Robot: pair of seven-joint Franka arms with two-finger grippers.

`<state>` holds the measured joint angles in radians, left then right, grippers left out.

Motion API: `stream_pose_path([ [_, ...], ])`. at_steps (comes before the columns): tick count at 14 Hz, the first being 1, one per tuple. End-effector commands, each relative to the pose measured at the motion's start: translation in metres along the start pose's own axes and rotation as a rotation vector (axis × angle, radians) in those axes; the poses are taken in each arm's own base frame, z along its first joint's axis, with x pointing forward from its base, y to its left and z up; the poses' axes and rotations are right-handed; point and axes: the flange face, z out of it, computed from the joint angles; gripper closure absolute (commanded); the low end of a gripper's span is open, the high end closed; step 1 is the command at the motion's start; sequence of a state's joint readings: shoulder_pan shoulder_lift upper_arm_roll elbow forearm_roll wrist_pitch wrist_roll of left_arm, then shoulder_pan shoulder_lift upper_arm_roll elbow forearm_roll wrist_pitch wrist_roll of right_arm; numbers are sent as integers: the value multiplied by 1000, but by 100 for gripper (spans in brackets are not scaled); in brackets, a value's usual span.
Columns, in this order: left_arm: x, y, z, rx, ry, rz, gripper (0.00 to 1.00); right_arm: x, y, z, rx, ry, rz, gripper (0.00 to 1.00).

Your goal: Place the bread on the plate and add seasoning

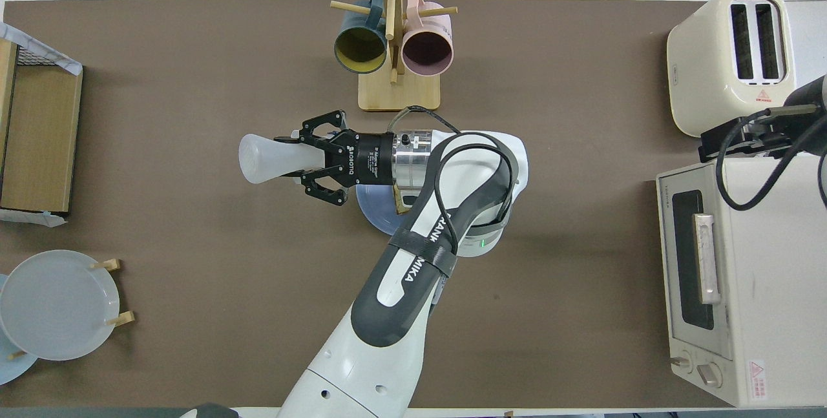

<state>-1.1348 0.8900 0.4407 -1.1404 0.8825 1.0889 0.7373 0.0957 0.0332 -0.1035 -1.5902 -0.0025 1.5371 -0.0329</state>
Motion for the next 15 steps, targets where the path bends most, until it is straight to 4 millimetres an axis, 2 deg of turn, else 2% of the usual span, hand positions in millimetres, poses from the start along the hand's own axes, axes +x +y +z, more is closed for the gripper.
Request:
stream_pose_path([
  [1,-5,21,-25,45,-16,22,100,-6,4,0,-10,4,-15,0],
  [2,-9,39,-45,59,-8,31,100,-6,4,0,-10,4,-13,0],
  [4,-15,66,-69,63,7,51,100,-7,4,-1,-10,6,-15,0],
  [7,-16,74,-76,62,17,61,100,-6,4,0,-10,4,-15,0],
  [9,0,67,-60,52,-9,68,100,-6,4,0,-10,4,-13,0],
  [11,39,74,-41,67,-59,98,100,-6,4,0,-10,4,-15,0],
  [13,46,59,-19,42,-65,87,100,-7,4,-1,-10,6,-15,0],
  [15,47,52,-12,36,-65,85,100,-7,4,-1,-10,6,-15,0],
])
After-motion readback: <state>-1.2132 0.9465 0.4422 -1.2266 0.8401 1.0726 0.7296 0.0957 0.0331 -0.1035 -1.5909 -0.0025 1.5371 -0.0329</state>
